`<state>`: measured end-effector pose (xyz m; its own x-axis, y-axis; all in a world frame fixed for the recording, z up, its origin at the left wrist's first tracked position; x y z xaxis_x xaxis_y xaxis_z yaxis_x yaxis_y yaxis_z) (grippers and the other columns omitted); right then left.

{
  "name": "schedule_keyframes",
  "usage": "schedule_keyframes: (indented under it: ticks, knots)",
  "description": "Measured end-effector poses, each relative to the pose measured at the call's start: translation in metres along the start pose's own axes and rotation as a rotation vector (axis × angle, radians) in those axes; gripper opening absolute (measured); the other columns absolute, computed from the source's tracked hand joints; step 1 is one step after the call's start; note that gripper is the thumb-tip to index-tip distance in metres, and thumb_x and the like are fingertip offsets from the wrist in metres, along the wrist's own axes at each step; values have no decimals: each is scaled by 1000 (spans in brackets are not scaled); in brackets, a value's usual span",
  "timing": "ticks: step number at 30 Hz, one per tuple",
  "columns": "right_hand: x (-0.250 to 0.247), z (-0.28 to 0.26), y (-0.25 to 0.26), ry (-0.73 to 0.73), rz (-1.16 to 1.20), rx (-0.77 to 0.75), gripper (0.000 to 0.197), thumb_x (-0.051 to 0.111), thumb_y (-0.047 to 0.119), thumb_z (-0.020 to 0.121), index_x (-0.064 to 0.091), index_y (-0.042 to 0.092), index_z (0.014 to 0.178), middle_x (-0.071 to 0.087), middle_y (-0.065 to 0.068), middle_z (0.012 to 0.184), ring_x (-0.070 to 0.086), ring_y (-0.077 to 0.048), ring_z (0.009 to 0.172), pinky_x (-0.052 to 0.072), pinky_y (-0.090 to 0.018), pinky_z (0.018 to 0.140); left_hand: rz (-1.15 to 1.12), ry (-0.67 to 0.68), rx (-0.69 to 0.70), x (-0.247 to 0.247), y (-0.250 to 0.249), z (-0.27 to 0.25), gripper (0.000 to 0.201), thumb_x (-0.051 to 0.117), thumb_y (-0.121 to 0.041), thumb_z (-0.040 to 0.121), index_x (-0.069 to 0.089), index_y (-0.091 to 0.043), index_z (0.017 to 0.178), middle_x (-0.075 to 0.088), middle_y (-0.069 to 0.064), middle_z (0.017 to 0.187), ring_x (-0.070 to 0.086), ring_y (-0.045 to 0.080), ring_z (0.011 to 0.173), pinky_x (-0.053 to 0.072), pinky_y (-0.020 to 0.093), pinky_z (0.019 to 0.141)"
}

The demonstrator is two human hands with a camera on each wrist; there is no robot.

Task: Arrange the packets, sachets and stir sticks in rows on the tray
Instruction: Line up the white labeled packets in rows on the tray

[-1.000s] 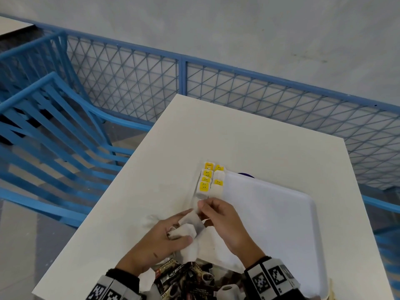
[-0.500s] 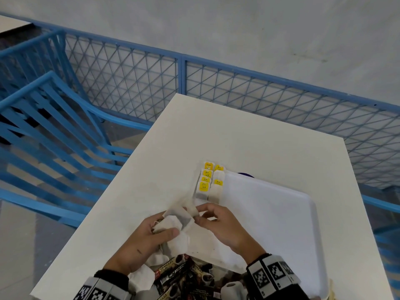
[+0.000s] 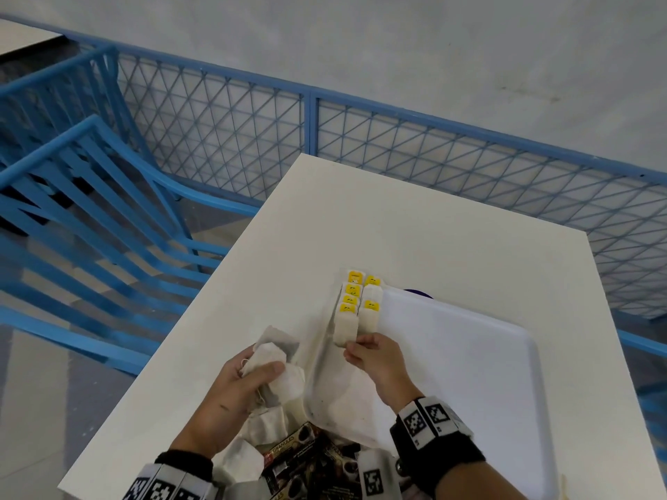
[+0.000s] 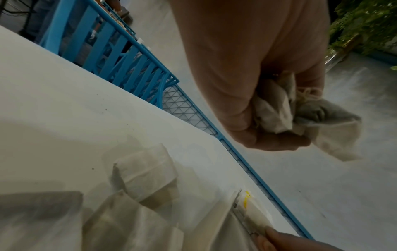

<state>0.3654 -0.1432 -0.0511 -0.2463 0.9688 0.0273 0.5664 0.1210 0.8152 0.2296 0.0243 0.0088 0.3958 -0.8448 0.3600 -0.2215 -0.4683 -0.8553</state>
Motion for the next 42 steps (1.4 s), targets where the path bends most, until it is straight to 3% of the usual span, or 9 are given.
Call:
schedule_keyframes:
  ticks: [5,13,16,19,21,24,29,36,42]
  knots:
    - [0,8,-4,-131,-174,4,13,70,4,77,62,11,69,59,-5,59,54,-17,55,56,-38,77,-8,-40,-16,-5,4,1,50,76,-30,56,70,-11,102,65,12,91,60,25,87,51,38,72]
    - [2,6,0,-174,-276,-13,10,69,8,80,59,5,84,60,-6,64,52,-11,47,45,-17,45,-14,-7,-9,2,4,4,66,87,-37,46,70,-10,103,67,10,91,64,19,83,55,30,68]
    - [2,5,-1,-169,-288,-24,13,69,10,80,57,6,85,60,-6,68,52,-11,48,45,-17,44,-28,-6,1,4,2,4,76,90,-42,41,69,-8,105,68,11,95,65,19,85,55,29,68]
    - [2,4,5,-176,-377,-88,14,68,18,80,55,14,80,62,-2,77,56,-15,64,48,-23,60,-29,6,0,7,3,5,74,90,-41,42,69,-9,106,68,10,96,65,18,86,55,28,68]
    - [9,-5,18,-137,-437,-177,10,65,22,83,56,17,80,61,5,77,55,-10,69,42,-19,62,-17,7,-13,8,4,5,64,86,-34,47,70,-10,104,68,10,96,64,19,87,54,29,69]
    - [32,-32,34,81,-371,-279,17,58,29,90,61,15,82,63,6,72,52,-6,58,40,-15,59,-1,21,-25,12,6,4,49,76,-29,58,71,-13,103,69,9,100,63,21,91,54,30,72]
    - [56,-71,39,409,-336,-253,17,64,35,85,64,18,82,57,10,68,50,-2,57,40,-16,55,21,56,-13,19,8,3,49,73,-25,69,63,-7,114,65,22,110,62,35,102,54,36,79]
    - [36,-69,47,287,-352,-338,7,70,25,81,70,18,85,43,6,65,38,-3,58,34,-9,57,52,75,-36,24,10,-2,50,75,-27,63,66,-11,109,68,17,105,65,28,96,54,31,73]
    - [27,-74,55,326,-193,-321,10,63,13,87,70,19,90,56,1,64,50,-6,55,41,-17,55,58,55,-37,21,10,-4,49,75,-27,59,67,-12,105,69,12,98,65,23,90,53,29,68]
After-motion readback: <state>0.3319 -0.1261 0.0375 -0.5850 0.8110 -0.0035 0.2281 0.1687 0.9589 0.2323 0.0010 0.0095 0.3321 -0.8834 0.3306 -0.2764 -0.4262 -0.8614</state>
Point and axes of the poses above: each hand's wrist, its own z-axis towards the middle knuckle, its own x-axis out of the palm, y = z × x, the point moved 8 cm from there along z, towards the middle knuckle
